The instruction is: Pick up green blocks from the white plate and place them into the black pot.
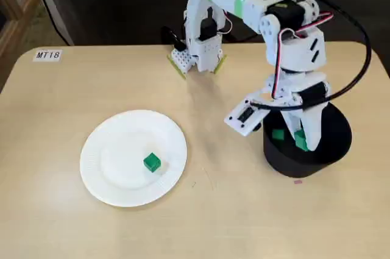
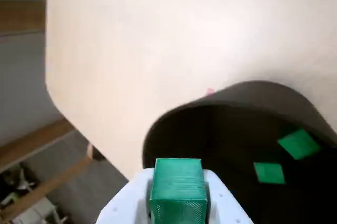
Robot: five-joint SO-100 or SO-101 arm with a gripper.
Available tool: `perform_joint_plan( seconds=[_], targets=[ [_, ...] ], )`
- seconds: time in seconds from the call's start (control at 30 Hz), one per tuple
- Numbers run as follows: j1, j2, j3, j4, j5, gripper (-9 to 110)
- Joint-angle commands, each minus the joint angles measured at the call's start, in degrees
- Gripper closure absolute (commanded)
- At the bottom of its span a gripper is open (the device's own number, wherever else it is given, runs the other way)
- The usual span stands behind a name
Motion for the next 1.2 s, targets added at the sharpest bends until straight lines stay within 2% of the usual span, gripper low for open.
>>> perform_joint_plan(
  seconds=[0.0,0.2,0.4,0.5,0.6,0.73,0.8,0.83,0.93,1.1,1.17],
  targets=[
    [-3.1,4.1,-1.5,4.9,0.4,104],
    [-7.4,3.5,-1.5,9.0,1.5,104],
    [-7.2,2.5,-1.5,9.0,1.7,103],
    [-7.2,2.5,-1.1,8.7,-1.5,76],
    [-7.2,2.5,-1.1,8.0,-3.5,59],
    [-6.3,2.5,-1.1,7.9,-3.7,57],
    [-5.9,2.5,-1.1,7.7,-3.7,61],
    [-5.5,2.5,-1.1,7.6,-3.3,67],
    [-1.7,2.9,-1.5,8.2,-0.4,104],
    [11.9,5.0,-1.1,8.4,-1.8,104],
    [19.0,5.0,-1.1,8.3,1.1,104]
  ],
)
